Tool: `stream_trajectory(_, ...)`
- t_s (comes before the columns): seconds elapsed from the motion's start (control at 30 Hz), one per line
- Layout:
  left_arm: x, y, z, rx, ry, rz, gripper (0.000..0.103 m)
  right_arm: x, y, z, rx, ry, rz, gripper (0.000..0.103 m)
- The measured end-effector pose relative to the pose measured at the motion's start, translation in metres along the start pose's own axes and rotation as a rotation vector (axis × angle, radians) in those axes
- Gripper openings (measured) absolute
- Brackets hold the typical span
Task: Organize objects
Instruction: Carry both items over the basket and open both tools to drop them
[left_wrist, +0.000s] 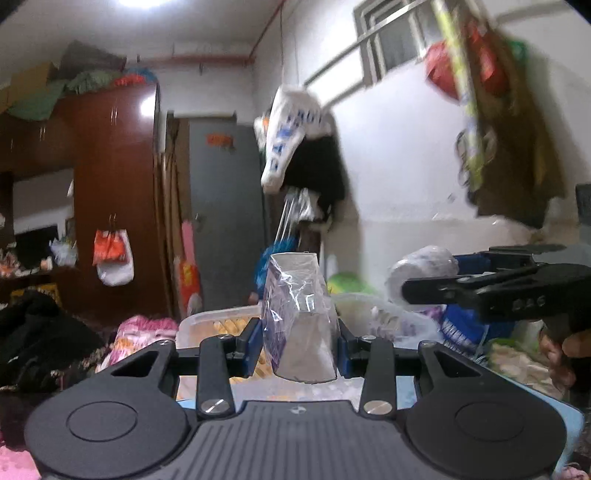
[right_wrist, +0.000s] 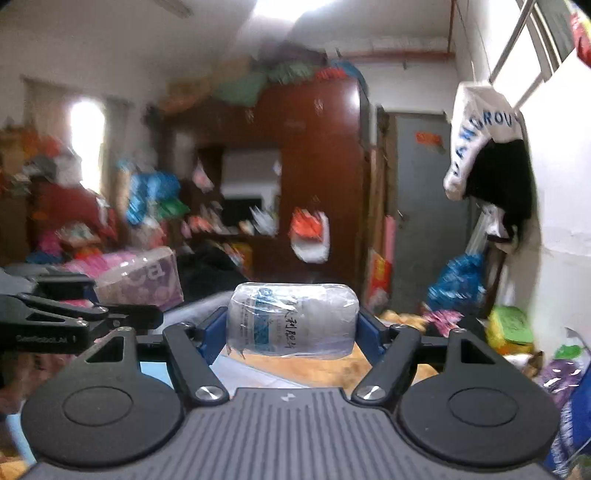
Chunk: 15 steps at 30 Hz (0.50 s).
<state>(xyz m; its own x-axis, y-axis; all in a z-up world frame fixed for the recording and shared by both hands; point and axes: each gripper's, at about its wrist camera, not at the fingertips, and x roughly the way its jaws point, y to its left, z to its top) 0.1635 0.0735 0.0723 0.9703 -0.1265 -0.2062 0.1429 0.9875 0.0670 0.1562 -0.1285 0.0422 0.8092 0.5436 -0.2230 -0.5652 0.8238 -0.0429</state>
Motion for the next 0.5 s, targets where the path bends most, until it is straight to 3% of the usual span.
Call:
stream_trajectory(0.13, 0.049, 0.011, 0.011, -0.037, 0.112, 0.022, 0.043, 0.044, -0.020, -0.003, 0.114, 0.149, 0.003, 0.074)
stream_trajectory(0.37, 0.087, 0.020, 0.003, -0.069, 0.245, 0.045, 0.043, 0.057, -0.023, -0.019, 0.134, 0.208, 0.005, 0.074)
stream_trajectory(0.5, 0.094, 0.022, -0.004, -0.083, 0.266, 0.041, 0.044, 0.061, -0.026, -0.014, 0.114, 0.220, -0.006, 0.075)
